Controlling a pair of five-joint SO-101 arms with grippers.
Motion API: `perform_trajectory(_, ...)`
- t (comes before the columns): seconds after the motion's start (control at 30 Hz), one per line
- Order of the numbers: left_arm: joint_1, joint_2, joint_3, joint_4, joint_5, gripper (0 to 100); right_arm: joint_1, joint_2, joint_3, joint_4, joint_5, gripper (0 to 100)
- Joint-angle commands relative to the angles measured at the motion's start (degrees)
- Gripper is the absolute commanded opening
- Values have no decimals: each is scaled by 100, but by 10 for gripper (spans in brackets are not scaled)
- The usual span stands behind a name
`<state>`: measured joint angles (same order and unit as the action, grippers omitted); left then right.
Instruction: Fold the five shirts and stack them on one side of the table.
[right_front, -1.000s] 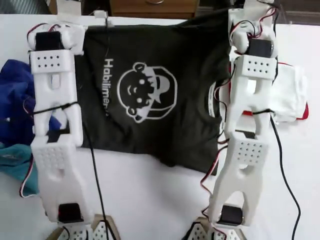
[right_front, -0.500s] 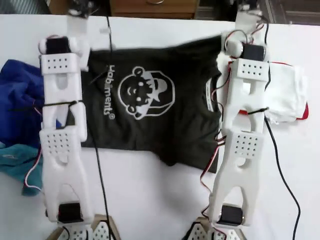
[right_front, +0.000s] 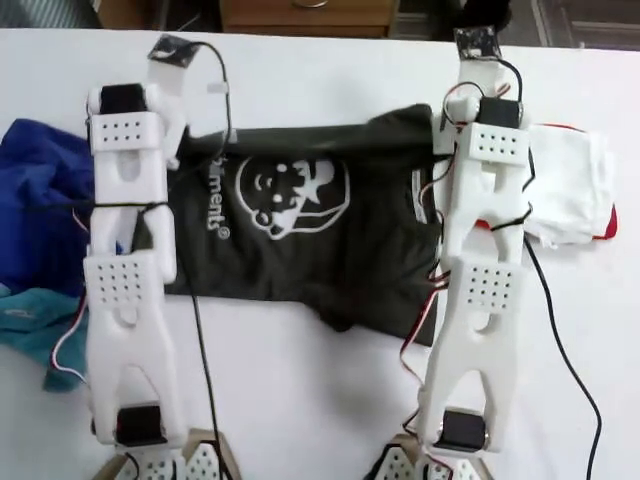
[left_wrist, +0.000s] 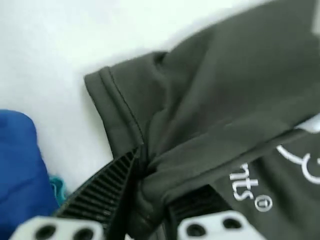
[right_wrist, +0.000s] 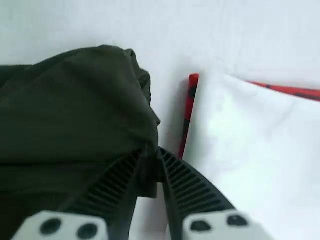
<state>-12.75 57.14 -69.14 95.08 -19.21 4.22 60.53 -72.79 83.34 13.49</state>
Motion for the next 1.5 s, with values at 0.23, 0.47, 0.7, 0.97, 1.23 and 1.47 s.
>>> perform_trajectory(0.23, -185, -97, -207, 730, -114, 24, -215, -180, -853, 1490, 475, 20)
perform_trajectory(0.47, -501, -141, -75, 756, -387, 24, -207, -224, -905, 1798, 510, 20)
perform_trajectory(0.7, -501, -1240, 1745, 721, -747, 24, -171, -409, -387, 1807, 519, 20)
perform_trajectory(0.97, -466, -1723, 2343, 677, -774, 24, -154, -2220, 1679, 1798, 563, 20)
perform_trajectory(1.23, -457, -1776, 2396, 730, -765, 24, -145, -4708, 5275, 778, 738, 20)
perform_trajectory(1.47, -519, -1785, 3442, 686, -774, 24, -48, -7081, 9257, -1165, 1292, 20)
